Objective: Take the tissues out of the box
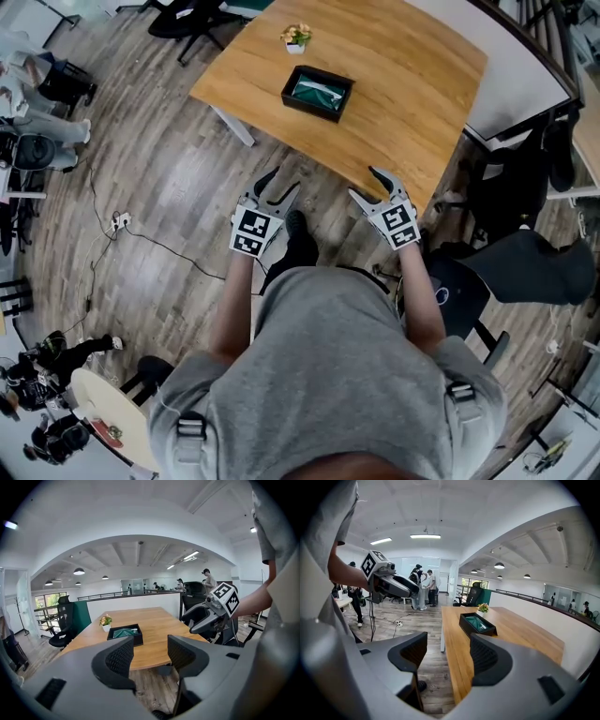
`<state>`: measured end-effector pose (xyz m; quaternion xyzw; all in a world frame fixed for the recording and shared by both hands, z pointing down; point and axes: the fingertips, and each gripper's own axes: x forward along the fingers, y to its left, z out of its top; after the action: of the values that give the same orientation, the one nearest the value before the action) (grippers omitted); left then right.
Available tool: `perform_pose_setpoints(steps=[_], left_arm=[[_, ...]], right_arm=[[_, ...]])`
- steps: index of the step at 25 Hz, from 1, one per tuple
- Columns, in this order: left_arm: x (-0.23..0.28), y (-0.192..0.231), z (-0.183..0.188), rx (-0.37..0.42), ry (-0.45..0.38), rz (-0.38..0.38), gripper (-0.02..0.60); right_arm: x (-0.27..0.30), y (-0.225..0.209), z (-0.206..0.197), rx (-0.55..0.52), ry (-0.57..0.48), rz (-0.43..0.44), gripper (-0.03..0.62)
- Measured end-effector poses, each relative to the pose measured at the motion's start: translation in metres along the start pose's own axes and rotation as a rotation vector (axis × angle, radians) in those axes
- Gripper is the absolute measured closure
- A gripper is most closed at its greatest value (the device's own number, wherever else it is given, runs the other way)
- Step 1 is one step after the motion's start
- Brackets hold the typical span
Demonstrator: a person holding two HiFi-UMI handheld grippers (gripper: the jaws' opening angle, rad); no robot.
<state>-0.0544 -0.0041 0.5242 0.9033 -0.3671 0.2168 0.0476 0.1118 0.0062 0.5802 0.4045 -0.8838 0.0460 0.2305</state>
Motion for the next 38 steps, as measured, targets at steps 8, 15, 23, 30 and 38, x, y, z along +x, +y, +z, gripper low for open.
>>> perform_pose_setpoints(steps=[8,15,23,30,38], left_arm=[[0.025,0.066,0.004,0.003,0.0,-0.042,0.339],[0.039,0.114,0.002,0.002,0.007,-0.07,0.339],[0.048,0.162,0.0,0.023,0.0,-0.093,0.339],[0.048,0.191,0.0,0.017,-0.017,-0.096,0.341],[0.063,0.201,0.001,0.013,-0.008,-0.105,0.341]], right_arm=[[0.058,-0.013,0.023,0.026,0.035,-0.014,0.299],[0.1,-0.021,0.039,0.033,0.053,-0.031,0.299],[0.143,-0.03,0.056,0.036,0.06,-0.063,0.299],[0.165,-0.029,0.067,0.022,0.071,-0.072,0.299],[0.179,-0.048,0.069,0.021,0.078,-0.079,0.301]])
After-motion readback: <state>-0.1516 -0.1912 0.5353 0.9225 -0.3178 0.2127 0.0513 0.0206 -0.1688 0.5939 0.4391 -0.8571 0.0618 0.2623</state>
